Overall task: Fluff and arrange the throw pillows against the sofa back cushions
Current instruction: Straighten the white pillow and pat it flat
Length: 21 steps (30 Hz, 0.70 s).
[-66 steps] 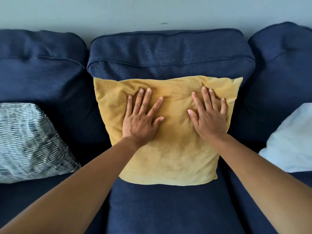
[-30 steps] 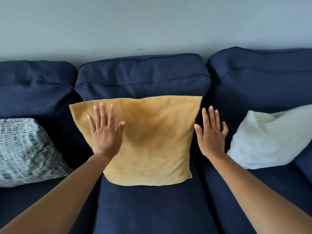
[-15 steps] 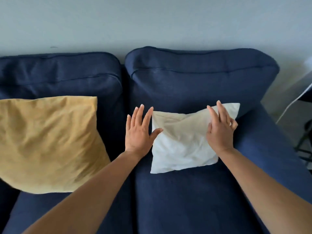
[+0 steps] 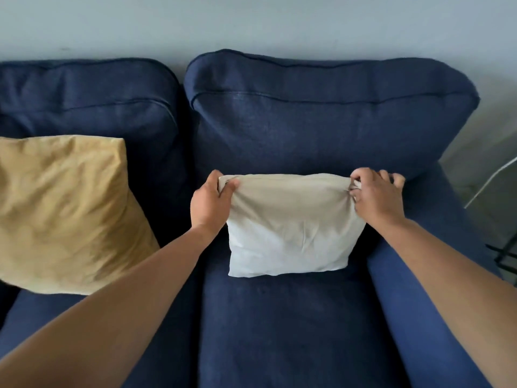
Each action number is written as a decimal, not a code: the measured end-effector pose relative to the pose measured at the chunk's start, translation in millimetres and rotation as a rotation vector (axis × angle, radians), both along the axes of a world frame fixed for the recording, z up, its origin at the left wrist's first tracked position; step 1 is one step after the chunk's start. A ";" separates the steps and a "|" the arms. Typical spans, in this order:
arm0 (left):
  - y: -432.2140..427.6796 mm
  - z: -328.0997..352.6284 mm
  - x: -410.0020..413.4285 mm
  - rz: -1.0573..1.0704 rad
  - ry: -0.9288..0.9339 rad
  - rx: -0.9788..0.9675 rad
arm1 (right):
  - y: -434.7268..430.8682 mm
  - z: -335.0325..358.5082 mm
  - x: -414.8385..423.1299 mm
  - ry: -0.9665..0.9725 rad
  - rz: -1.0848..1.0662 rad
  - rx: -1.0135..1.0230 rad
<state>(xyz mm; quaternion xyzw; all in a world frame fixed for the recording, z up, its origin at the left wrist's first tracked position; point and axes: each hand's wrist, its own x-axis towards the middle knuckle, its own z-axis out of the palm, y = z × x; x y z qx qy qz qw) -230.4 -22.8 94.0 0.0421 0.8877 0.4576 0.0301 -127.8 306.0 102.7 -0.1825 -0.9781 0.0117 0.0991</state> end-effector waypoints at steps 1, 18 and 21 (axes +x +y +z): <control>0.9 -0.4 -0.2 0.053 0.018 0.029 | 3.4 2.2 -3.1 0.046 0.013 0.028; 5.9 -28.6 16.4 0.025 -0.295 0.451 | 23.4 -12.2 4.8 0.294 -0.405 -1.227; 8.7 -39.4 17.6 0.108 -0.293 0.448 | 26.0 -19.7 9.1 0.412 -0.431 -1.225</control>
